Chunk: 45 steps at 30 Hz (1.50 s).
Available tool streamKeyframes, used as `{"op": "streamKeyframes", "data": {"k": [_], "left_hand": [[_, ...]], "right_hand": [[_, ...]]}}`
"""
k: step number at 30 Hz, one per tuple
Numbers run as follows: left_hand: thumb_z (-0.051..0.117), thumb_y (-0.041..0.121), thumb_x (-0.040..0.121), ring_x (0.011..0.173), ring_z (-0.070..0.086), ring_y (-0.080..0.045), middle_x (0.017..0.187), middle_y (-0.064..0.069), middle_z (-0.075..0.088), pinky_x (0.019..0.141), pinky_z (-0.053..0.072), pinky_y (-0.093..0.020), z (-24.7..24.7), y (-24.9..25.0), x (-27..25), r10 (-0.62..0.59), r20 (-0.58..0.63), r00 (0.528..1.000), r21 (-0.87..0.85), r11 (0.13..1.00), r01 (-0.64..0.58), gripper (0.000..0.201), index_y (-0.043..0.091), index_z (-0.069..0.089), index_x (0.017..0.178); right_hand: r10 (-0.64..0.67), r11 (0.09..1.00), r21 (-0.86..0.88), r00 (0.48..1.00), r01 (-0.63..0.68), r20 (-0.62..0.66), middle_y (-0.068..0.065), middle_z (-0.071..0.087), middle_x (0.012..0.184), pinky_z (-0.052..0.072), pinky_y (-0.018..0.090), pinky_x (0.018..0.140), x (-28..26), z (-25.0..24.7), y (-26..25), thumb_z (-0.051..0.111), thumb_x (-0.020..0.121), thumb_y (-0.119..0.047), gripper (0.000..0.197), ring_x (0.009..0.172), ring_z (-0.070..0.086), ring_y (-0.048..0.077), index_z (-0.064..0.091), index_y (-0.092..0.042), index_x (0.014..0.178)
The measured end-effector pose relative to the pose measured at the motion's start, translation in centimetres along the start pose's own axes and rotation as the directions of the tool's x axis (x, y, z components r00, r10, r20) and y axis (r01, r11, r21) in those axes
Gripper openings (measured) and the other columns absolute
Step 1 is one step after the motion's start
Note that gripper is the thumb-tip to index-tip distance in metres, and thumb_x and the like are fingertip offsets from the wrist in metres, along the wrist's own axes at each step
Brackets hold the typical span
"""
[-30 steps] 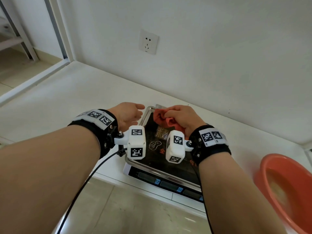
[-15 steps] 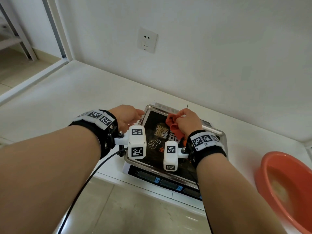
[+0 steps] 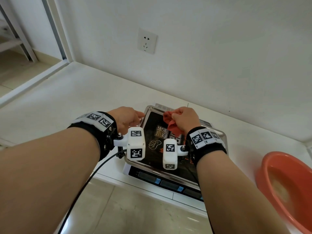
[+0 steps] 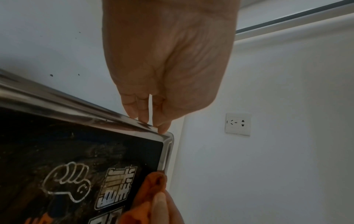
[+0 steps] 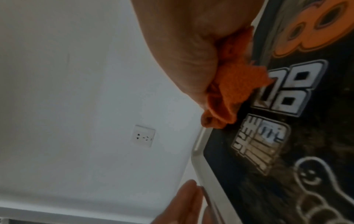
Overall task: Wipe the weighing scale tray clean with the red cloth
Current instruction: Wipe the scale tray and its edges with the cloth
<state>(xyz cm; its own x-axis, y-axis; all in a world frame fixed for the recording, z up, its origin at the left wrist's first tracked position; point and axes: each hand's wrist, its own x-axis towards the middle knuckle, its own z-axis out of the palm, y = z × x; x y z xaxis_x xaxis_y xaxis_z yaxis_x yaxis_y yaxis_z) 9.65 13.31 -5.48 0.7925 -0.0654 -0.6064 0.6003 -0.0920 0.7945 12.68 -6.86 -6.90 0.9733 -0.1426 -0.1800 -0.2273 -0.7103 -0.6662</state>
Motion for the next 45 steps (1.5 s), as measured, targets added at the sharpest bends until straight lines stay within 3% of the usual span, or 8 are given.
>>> {"op": "streamKeyframes", "data": {"k": [7,11,16,19,27,37,41,45], "left_hand": [[0.033,-0.009,0.095,0.102,0.044,-0.018,0.146,-0.019,0.043,0.085,0.041,-0.026,0.1,-0.1,-0.2,0.001,0.019,1.0,-0.006,1.0,-0.001,0.045,0.003,0.049,0.136],[0.035,-0.011,0.095,0.102,0.046,-0.019,0.145,-0.02,0.044,0.075,0.045,-0.023,0.2,-0.1,-0.6,-0.004,0.033,0.999,-0.013,1.0,0.004,0.046,0.003,0.05,0.136],[0.034,-0.01,0.095,0.106,0.049,-0.02,0.145,-0.02,0.044,0.072,0.044,-0.021,0.2,0.1,-0.6,-0.002,0.021,1.0,-0.004,1.0,0.002,0.046,0.002,0.048,0.136],[0.033,-0.009,0.095,0.135,0.042,-0.031,0.147,-0.019,0.041,0.088,0.039,-0.028,0.0,0.1,-0.5,-0.012,0.012,1.0,0.036,0.999,0.011,0.046,0.004,0.048,0.137],[0.032,-0.02,0.081,0.132,0.045,-0.024,0.131,0.0,0.055,0.086,0.046,-0.028,0.1,0.6,-0.5,-0.042,-0.035,0.999,0.073,0.996,0.044,0.055,0.005,0.061,0.121],[0.032,-0.016,0.086,0.126,0.049,-0.023,0.131,-0.001,0.055,0.092,0.044,-0.031,0.8,0.9,-1.0,-0.054,-0.042,0.998,0.08,0.995,0.057,0.033,0.008,0.053,0.096],[0.031,-0.015,0.087,0.109,0.051,-0.017,0.114,0.003,0.058,0.088,0.042,-0.029,1.0,1.1,-1.3,-0.069,-0.044,0.997,0.063,0.995,0.072,0.043,0.003,0.061,0.111],[0.034,-0.013,0.087,0.12,0.051,-0.018,0.114,0.006,0.058,0.107,0.041,-0.038,0.7,0.8,-1.1,-0.072,-0.024,0.997,0.1,0.992,0.074,0.046,0.001,0.059,0.124]], "right_hand": [[0.009,0.889,-0.457,0.996,0.035,0.093,0.008,0.057,0.114,0.06,0.039,0.079,0.9,1.5,-0.1,0.078,0.075,-0.044,0.044,0.087,0.067,0.024,0.065,-0.017,0.108],[-0.103,0.81,-0.579,0.994,0.095,0.018,0.005,0.067,0.099,0.052,0.033,0.071,0.3,2.6,-0.7,0.065,0.087,-0.03,0.02,0.091,0.067,0.025,0.069,-0.017,0.101],[-0.122,0.864,-0.463,0.974,0.199,0.191,-0.002,0.073,0.088,0.055,0.03,0.072,-0.6,2.1,-2.1,0.063,0.088,-0.025,0.013,0.085,0.069,0.017,0.074,-0.023,0.095],[-0.072,0.938,-0.301,0.945,0.174,0.319,-0.003,0.072,0.089,0.058,0.031,0.075,-0.7,0.7,-2.1,0.073,0.081,-0.025,0.007,0.083,0.067,0.014,0.074,-0.028,0.087],[0.072,0.98,-0.19,0.995,-0.058,0.07,-0.001,0.072,0.085,0.059,0.04,0.085,0.3,-3.6,1.6,0.071,0.077,-0.02,0.006,0.09,0.068,0.021,0.073,-0.025,0.076],[0.102,0.978,-0.204,0.941,-0.036,0.322,0.003,0.069,0.094,0.061,0.037,0.078,-1.2,-2.1,0.5,0.071,0.086,-0.019,0.014,0.087,0.069,0.023,0.072,-0.024,0.099],[0.109,0.994,-0.019,0.972,-0.108,0.207,0.003,0.072,0.064,0.054,0.025,0.049,-0.9,-2.4,0.6,0.064,0.089,-0.004,0.014,0.052,0.067,0.014,0.072,-0.014,0.095],[0.072,0.991,-0.12,0.988,-0.056,0.137,0.003,0.075,0.07,0.063,0.039,0.072,-0.9,-1.0,0.4,0.059,0.09,-0.011,0.021,0.071,0.075,0.022,0.07,-0.025,0.079]]}}
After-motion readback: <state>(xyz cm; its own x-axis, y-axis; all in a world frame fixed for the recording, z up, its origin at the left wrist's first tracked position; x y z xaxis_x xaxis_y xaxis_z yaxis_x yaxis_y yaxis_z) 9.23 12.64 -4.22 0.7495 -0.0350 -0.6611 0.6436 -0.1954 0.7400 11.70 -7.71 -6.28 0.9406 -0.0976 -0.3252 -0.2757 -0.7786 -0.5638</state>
